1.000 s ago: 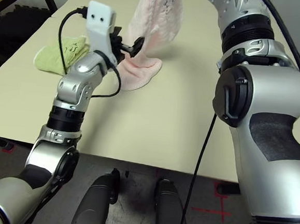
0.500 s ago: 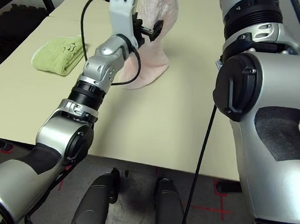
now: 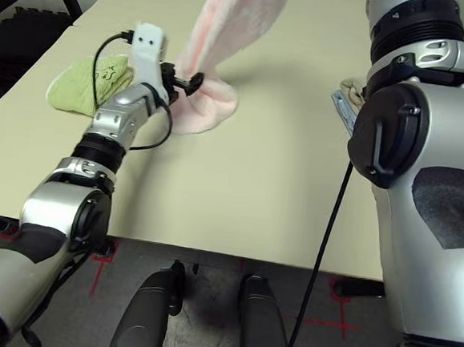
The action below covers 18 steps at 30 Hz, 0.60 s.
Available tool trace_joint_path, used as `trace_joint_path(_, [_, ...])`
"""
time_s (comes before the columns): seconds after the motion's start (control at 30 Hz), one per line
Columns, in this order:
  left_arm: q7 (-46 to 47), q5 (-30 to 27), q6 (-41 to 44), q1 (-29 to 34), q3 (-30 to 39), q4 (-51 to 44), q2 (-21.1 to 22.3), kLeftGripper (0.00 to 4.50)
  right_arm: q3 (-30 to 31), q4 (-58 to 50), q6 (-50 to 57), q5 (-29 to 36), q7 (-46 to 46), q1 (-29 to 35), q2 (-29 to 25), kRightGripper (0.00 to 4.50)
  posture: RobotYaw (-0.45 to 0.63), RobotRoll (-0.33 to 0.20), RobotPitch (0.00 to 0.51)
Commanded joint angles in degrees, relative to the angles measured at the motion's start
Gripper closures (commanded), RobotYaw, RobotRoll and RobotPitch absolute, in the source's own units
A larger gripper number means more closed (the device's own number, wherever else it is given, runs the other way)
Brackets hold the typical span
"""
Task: Fold the towel and set it aside.
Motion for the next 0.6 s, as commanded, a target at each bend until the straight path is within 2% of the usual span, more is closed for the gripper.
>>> trace_joint_path(0.03, [-5.31,-1.23,0.1,2.7,-0.24,-2.53,1.52,0.0,-0.27,-2.78,0.77,0.57,-0.08,0.23,-1.84,4.44,0.0,0.0,0.175])
trace_joint_path(0.17, [-21.27,-2.87,0.57,4.73,-3.25,-4.51,3.6,0.0,-0.05,-3.77,1.85,0.53,0.49,-0.27,-3.11,4.44,-0.02,0.0,0.18])
trace_joint_path(0.27, [-26.61,-2.2,-2.33,2.98,-4.26,-0.57,3.98,0.0,0.15,-4.21,2.14,0.39,1.02,-1.35,-4.14,4.44,-0.04,0.0,0.179])
trace_joint_path(0.43, [-32.59,-2.95,-4.52,-0.97,-5.24,1.68,-0.21,0.0,1.18,-4.87,3.15,0.11,2.68,-1.47,-3.65,4.44,-0.03,0.0,0.176])
trace_joint_path(0.6, [-36.84,-3.34,1.52,7.17,-8.42,-13.77,0.7,0.0,1.57,-6.84,4.97,0.89,4.25,-0.47,-1.39,4.44,-0.01,0.0,0.18])
